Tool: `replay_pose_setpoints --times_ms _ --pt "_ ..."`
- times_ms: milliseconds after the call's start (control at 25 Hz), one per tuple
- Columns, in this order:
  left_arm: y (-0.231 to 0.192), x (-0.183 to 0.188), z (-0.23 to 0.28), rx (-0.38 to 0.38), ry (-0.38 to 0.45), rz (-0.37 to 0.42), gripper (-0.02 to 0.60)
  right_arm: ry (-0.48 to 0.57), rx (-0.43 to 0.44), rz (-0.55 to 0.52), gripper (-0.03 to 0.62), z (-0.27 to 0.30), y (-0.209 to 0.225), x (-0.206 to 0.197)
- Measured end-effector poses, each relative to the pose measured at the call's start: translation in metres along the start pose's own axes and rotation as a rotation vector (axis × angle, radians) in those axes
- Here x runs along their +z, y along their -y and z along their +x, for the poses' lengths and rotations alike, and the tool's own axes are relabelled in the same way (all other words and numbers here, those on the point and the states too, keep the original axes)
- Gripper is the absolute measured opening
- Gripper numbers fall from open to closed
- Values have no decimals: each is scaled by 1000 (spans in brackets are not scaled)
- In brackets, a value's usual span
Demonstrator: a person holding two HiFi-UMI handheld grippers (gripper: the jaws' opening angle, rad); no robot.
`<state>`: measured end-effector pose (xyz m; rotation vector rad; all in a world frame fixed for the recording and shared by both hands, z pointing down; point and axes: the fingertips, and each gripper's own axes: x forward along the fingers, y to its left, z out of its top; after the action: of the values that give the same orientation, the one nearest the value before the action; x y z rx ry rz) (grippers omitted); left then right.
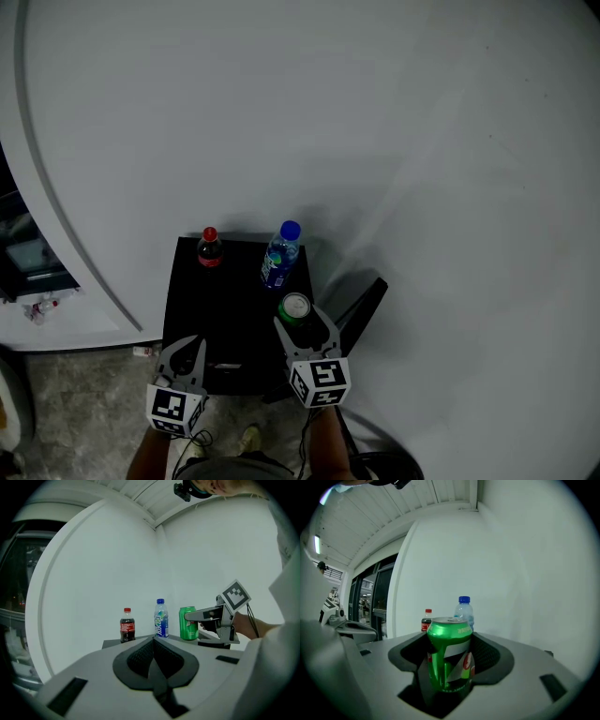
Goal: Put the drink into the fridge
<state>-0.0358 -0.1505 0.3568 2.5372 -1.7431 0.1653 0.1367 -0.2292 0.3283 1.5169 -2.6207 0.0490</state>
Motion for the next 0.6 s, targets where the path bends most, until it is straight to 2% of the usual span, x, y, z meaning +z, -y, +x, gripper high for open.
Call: replay_pose_setpoints --times_ms 600 --pt "1 -7 -55 -133 12 3 3 20 -119 13 307 -67 -61 2"
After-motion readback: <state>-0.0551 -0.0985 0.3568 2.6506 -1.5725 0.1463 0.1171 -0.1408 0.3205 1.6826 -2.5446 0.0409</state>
